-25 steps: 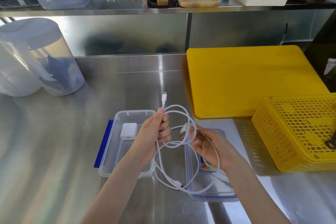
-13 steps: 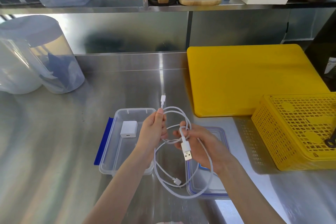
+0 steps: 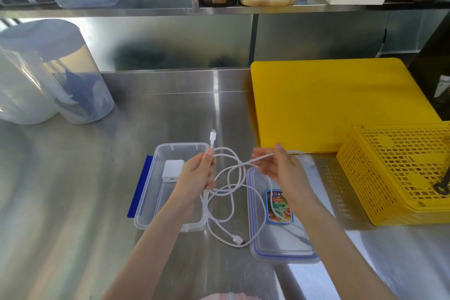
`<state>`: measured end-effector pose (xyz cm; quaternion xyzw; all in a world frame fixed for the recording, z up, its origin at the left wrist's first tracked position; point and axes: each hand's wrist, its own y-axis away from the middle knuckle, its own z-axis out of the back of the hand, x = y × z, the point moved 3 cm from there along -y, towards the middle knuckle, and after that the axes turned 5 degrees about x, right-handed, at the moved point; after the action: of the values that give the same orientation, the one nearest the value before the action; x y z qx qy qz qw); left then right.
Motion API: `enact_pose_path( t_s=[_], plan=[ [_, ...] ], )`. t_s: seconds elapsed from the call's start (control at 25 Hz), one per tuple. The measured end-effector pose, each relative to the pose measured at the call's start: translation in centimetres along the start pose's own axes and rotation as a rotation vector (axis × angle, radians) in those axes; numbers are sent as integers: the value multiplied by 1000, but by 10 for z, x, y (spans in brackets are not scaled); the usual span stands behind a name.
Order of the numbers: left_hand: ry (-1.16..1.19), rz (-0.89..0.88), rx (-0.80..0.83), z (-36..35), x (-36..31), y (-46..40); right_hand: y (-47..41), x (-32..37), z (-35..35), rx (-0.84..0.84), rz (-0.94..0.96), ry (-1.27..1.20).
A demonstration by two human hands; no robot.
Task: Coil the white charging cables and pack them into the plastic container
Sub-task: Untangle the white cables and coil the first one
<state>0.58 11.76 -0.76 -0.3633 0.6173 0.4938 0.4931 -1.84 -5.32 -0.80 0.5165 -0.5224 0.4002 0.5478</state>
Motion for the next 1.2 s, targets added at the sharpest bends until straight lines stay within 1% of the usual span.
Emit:
enact_pose_path(
  t_s=[0.12, 0.2, 0.28, 0.36, 0.52, 0.72, 0.84, 0.92, 0.96, 1.04, 1.2],
  plan=[
    [157, 65, 59, 18, 13, 0, -13, 12, 37, -134, -21, -469],
    [273, 92, 68, 32, 19, 0, -18, 24, 66, -258, 50, -586],
    [408, 122, 56, 44, 23, -1, -22, 33, 87, -330, 113, -616],
    [473, 150, 56, 51, 24, -1, -24, 35, 95, -342, 141, -522],
    [366, 148, 62, 50, 22, 0, -24, 27, 86, -253, 116, -133],
    [62, 76, 114, 41, 8, 0, -22, 21, 57, -107, 52, 273],
    [-172, 30, 225, 25, -6, 2, -17, 18, 28, 51, 151, 562],
    [-269, 21, 317, 12, -17, 5, -13, 13, 8, 155, 178, 694],
    [-287, 20, 353, 7, -22, 5, -10, 10, -1, 214, 176, 722],
    [-272, 16, 382, 2, -28, 5, -5, 4, -12, 314, 149, 692],
    [-218, 45, 327, 4, -29, 1, 2, 0, -21, 415, -33, 432]
  ],
)
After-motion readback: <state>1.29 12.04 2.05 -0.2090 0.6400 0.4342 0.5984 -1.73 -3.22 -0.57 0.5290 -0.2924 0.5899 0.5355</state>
